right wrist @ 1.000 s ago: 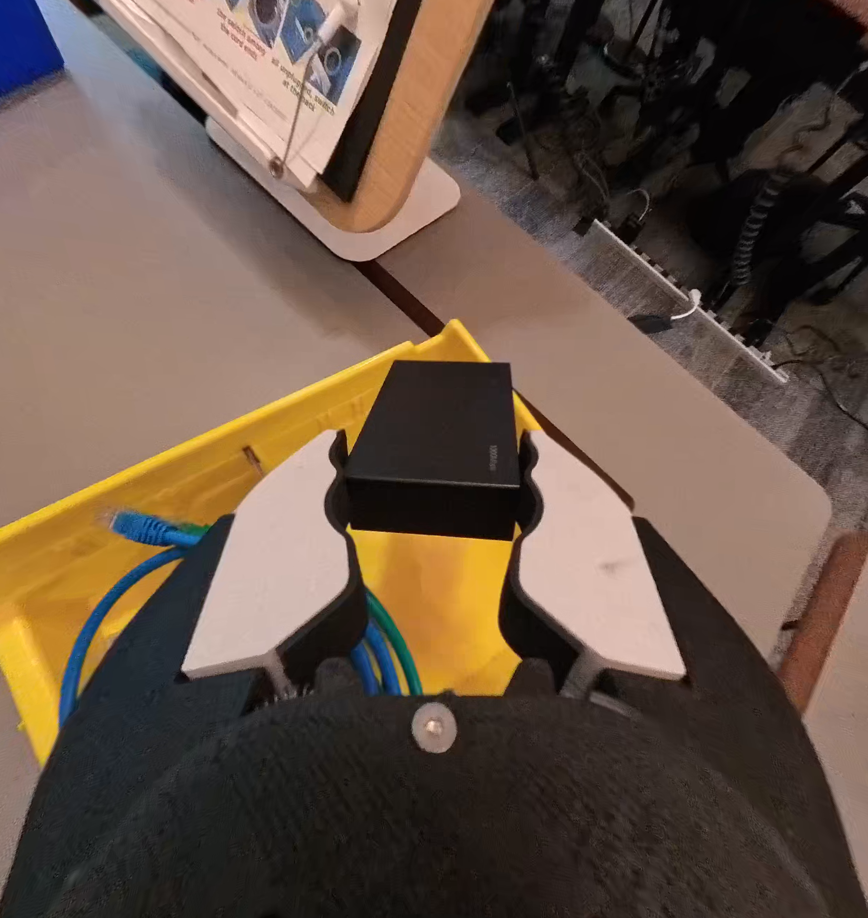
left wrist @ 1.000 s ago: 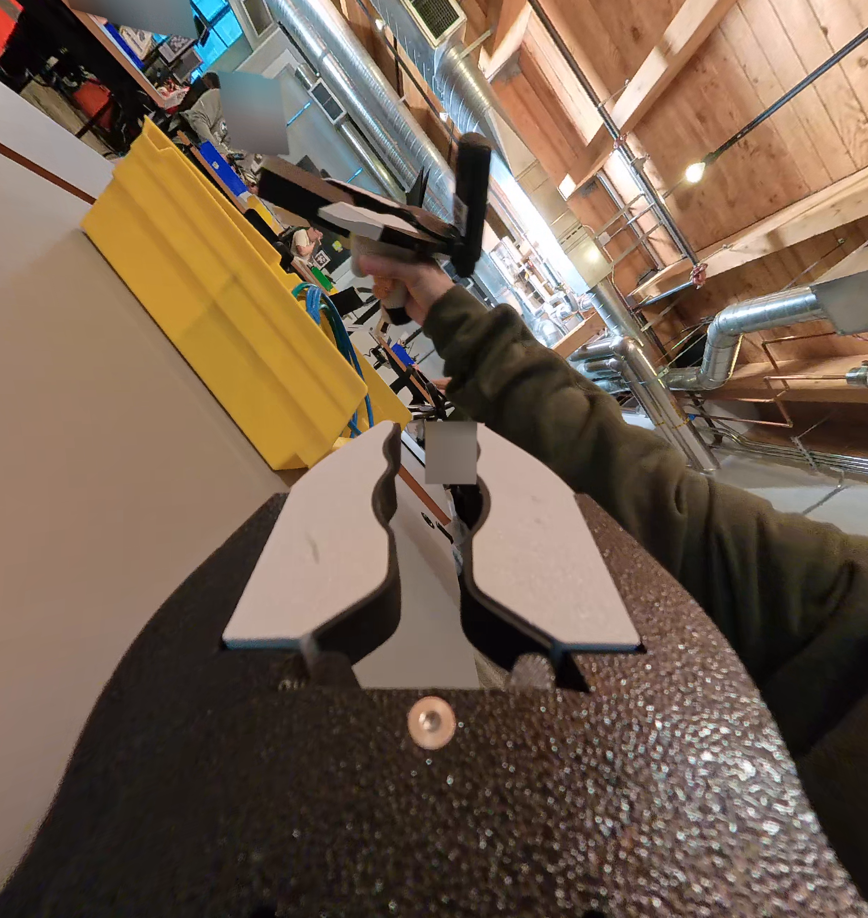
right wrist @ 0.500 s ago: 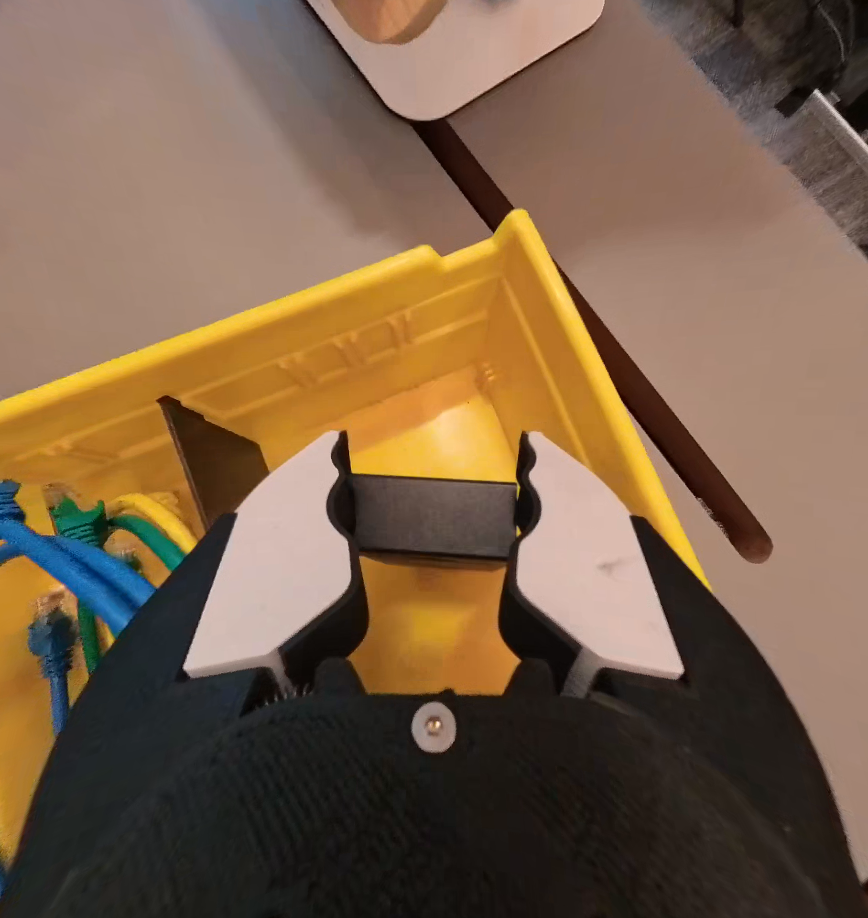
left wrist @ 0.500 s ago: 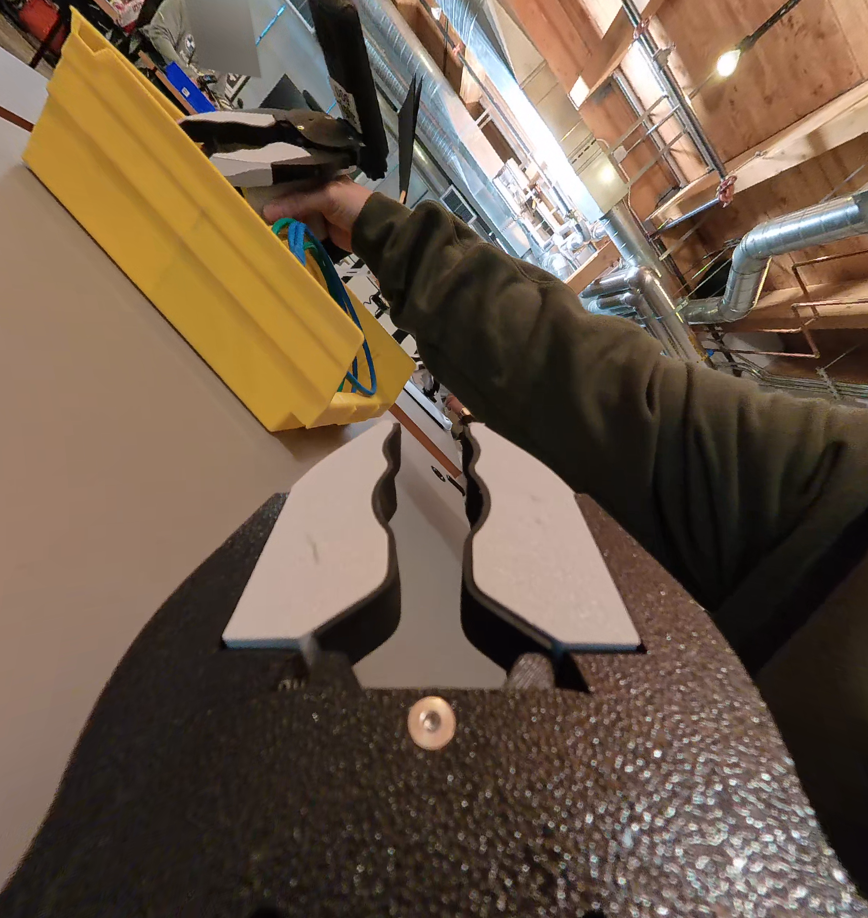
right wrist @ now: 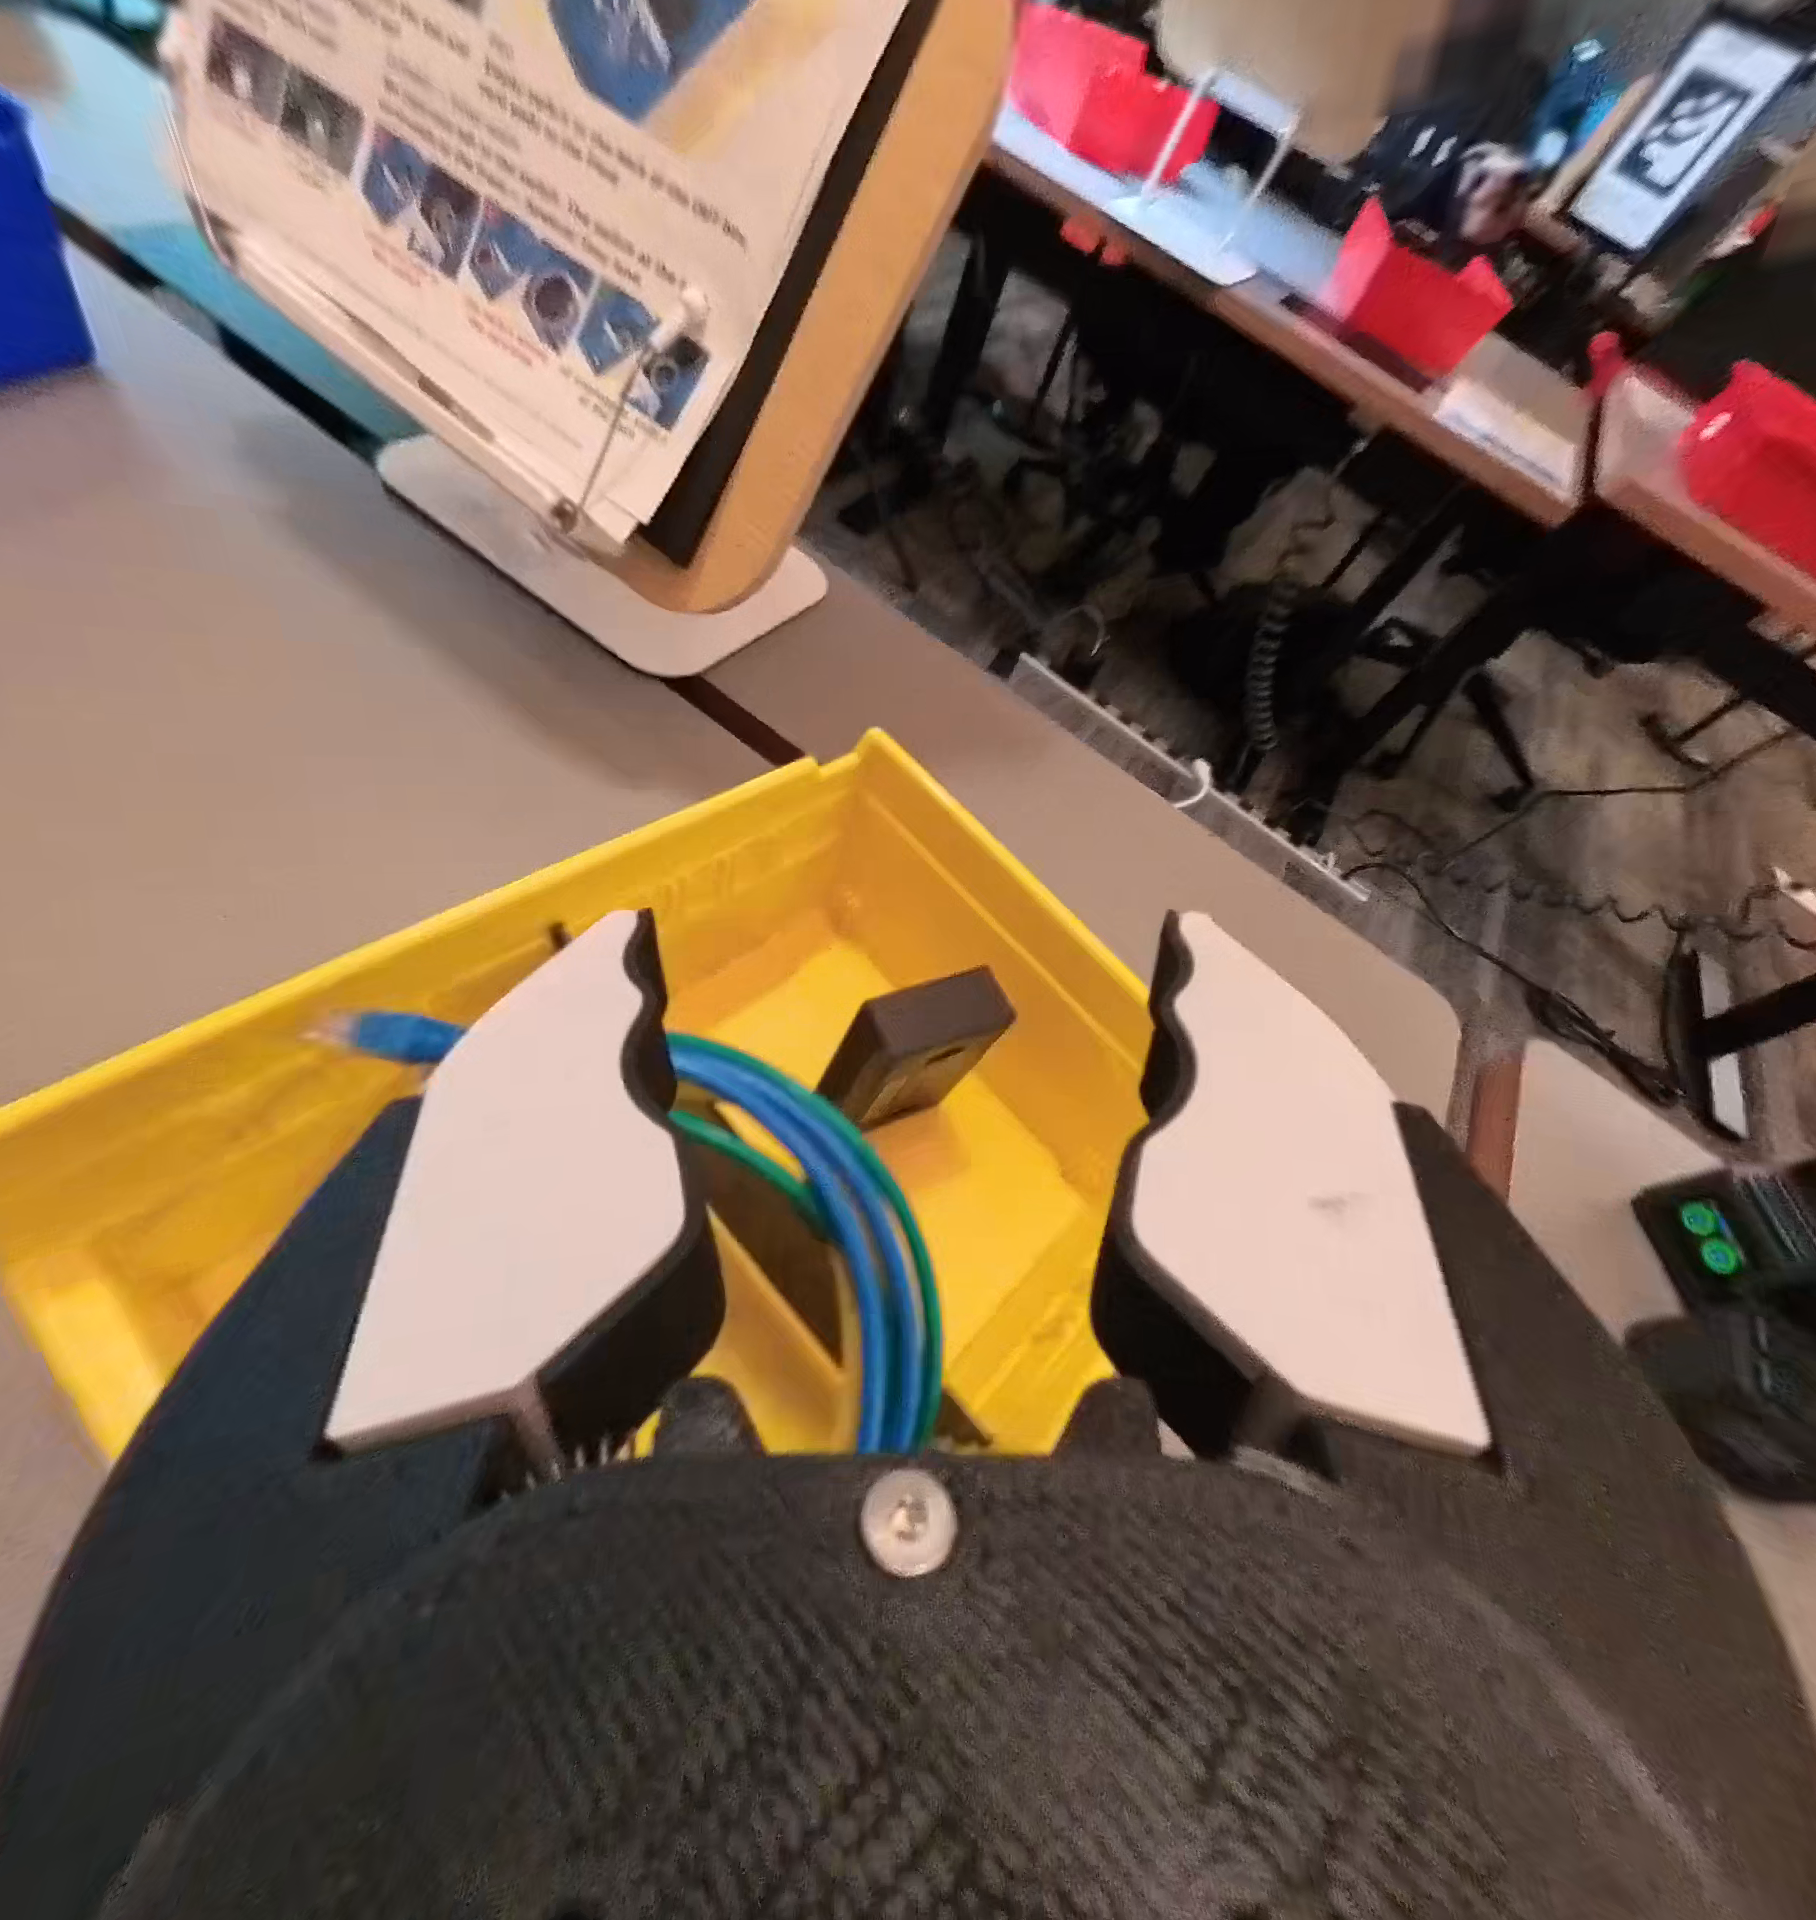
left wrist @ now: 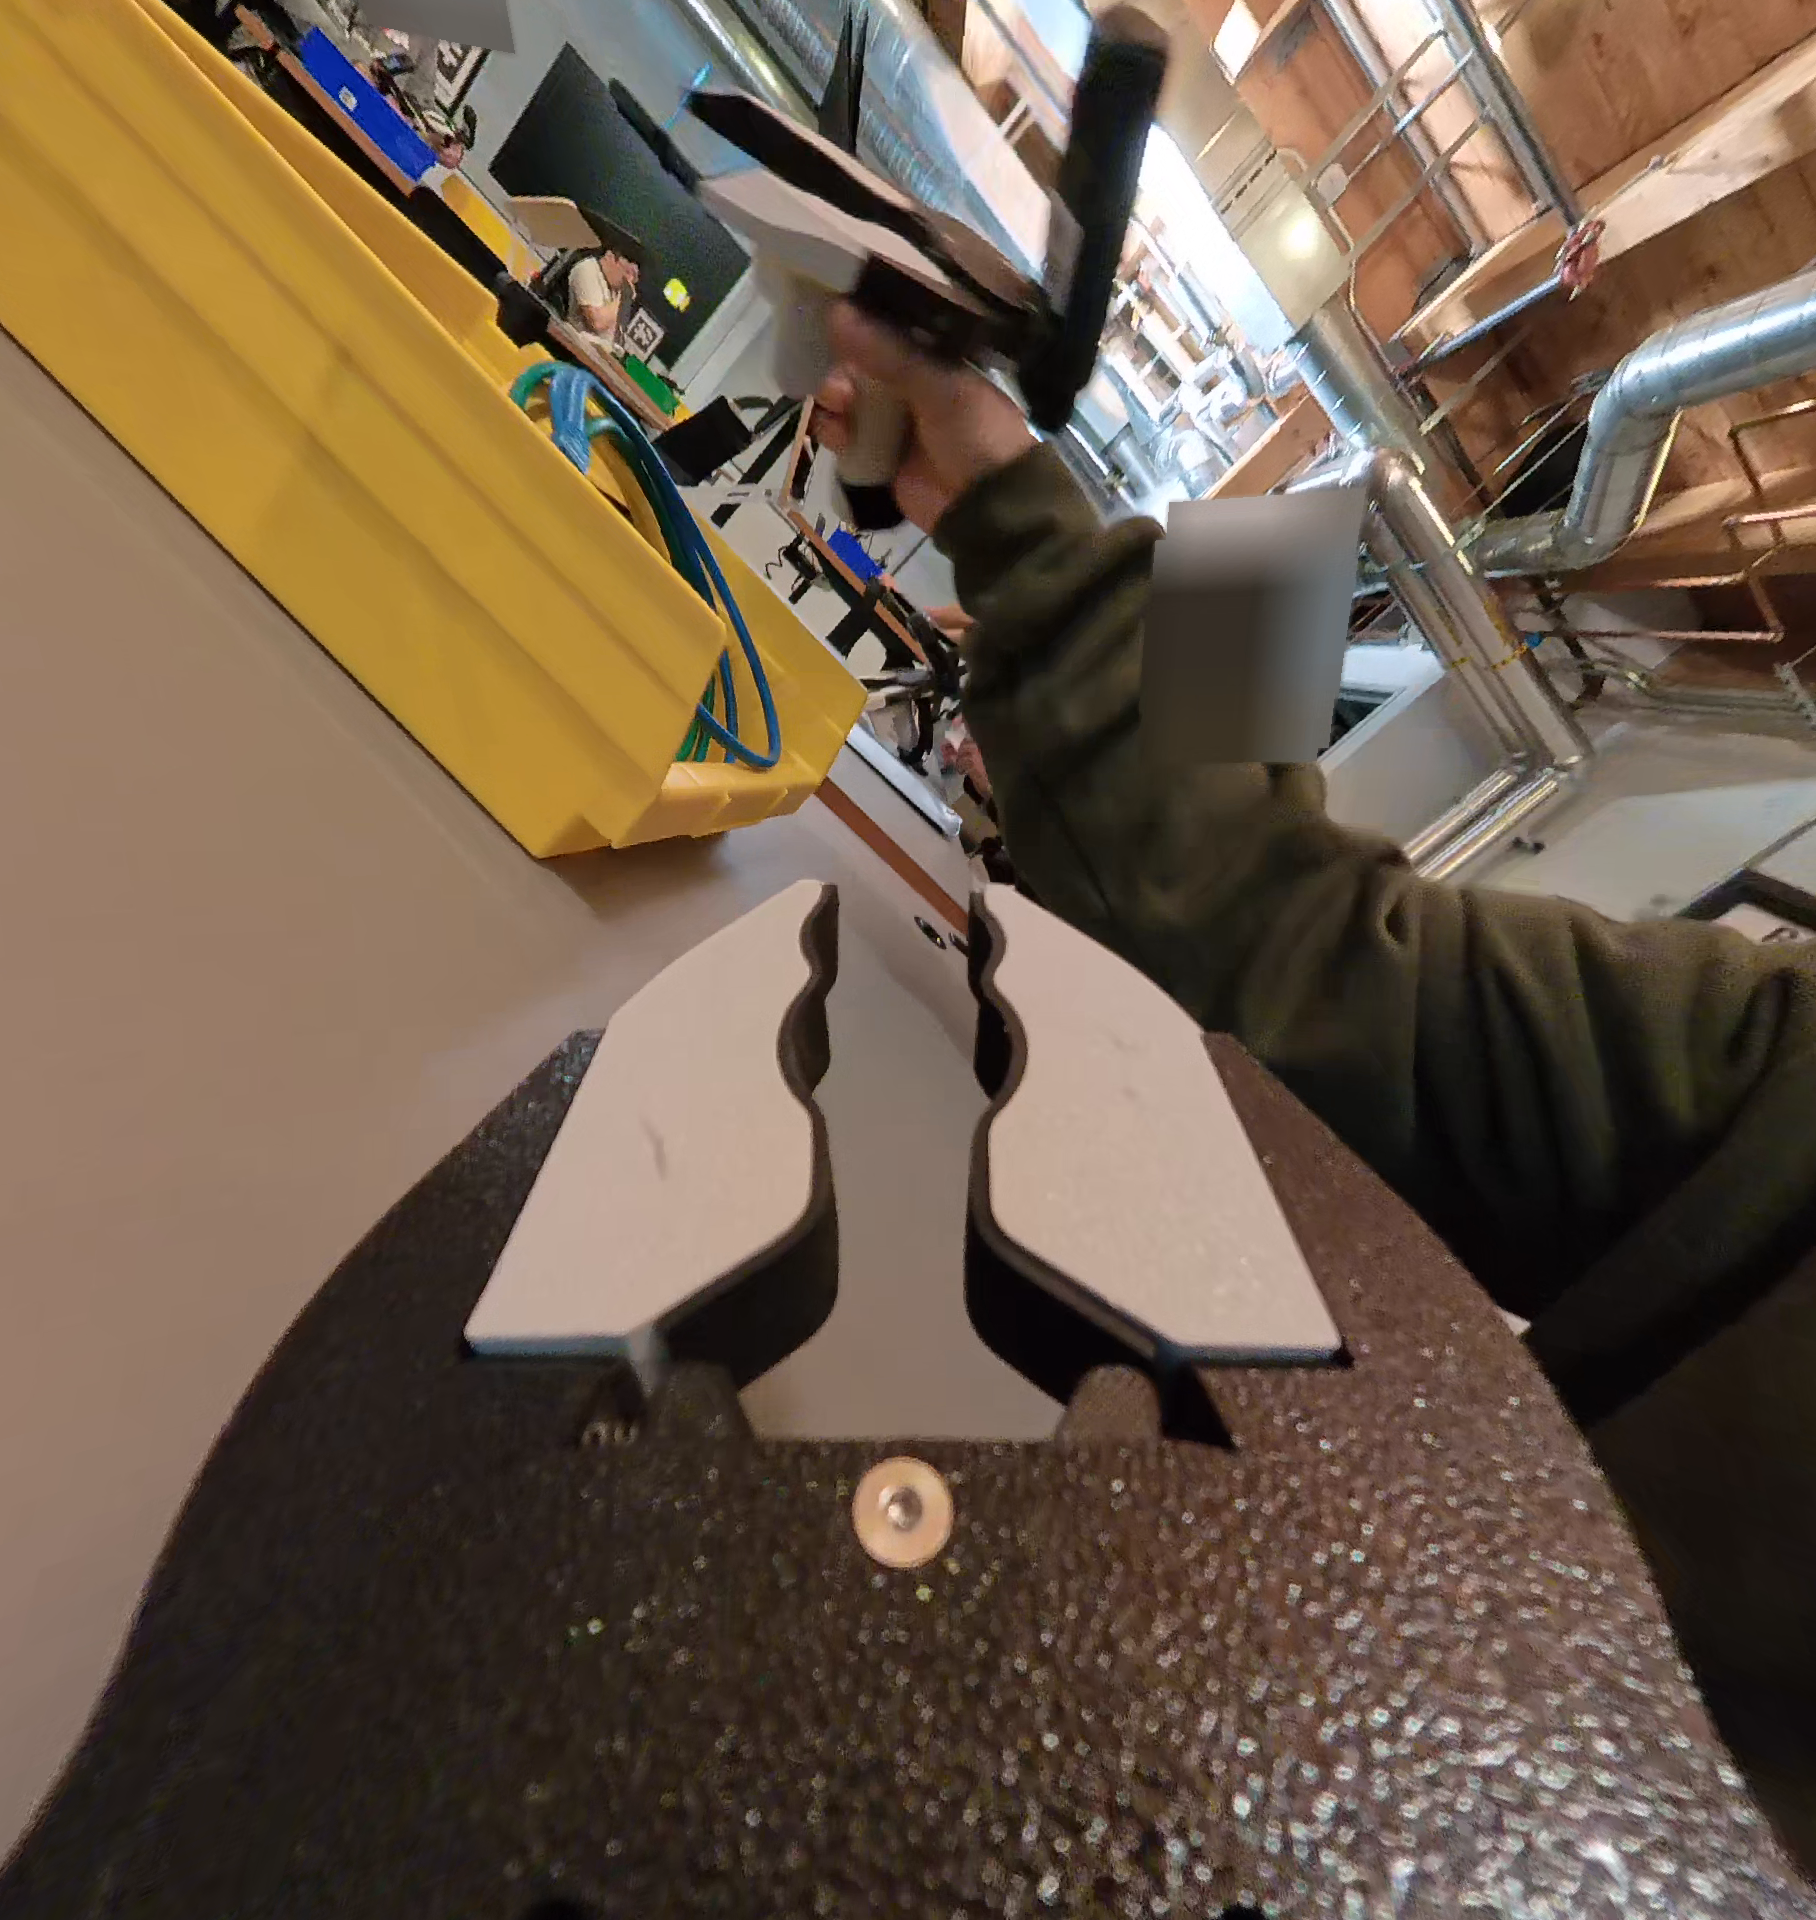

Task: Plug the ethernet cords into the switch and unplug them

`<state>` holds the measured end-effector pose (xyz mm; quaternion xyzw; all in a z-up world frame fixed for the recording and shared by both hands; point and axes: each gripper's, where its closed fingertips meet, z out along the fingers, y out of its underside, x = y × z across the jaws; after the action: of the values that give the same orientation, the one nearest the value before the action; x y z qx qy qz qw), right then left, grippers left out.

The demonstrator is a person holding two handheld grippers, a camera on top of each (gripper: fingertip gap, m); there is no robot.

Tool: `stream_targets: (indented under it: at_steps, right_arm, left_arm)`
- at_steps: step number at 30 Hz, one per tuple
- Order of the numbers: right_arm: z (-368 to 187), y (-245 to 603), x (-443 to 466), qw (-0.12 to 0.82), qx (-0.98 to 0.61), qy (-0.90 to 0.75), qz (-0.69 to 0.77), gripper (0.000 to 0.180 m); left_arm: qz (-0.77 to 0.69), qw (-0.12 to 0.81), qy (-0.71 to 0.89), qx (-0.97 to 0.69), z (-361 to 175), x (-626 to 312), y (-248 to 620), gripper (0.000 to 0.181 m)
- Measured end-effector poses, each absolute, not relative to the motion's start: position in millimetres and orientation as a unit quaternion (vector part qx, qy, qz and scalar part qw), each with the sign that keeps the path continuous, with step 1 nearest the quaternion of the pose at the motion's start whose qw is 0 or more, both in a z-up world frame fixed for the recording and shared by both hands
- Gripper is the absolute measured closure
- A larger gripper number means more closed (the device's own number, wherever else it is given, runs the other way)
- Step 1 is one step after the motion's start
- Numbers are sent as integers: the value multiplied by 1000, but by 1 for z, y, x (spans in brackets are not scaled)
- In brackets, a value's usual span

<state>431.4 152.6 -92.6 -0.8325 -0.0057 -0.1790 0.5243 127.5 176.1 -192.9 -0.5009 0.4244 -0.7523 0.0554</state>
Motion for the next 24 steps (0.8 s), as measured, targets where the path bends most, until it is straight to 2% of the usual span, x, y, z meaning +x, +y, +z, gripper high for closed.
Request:
stream_targets:
  at_steps: [2, 9, 13, 16, 21, 24]
  right_arm:
    - [-93, 112, 395, 560, -807, 36, -185, 90]
    - [-150, -8, 273, 650, -724, 170, -156, 101]
    - [-166, -40, 263, 634, -723, 209, -178, 98]
    - [-160, -56, 270, 625, -712, 250, -199, 100]
    - [-166, -58, 255, 577, -767, 215, -182, 93]
    - [-160, -59, 252, 587, -756, 207, -200, 99]
  left_arm:
    - [-739, 64, 442, -505, -196, 129, 171, 157]
    - [-640, 166, 523, -538, -209, 156, 159, 142]
    - [-573, 221, 543, -573, -200, 203, 148, 137]
    - [-496, 254, 571, -603, -203, 241, 143, 120]
    - [-402, 272, 619, -618, -212, 286, 143, 118]
    - [-322, 287, 641, -635, -233, 304, 153, 119]
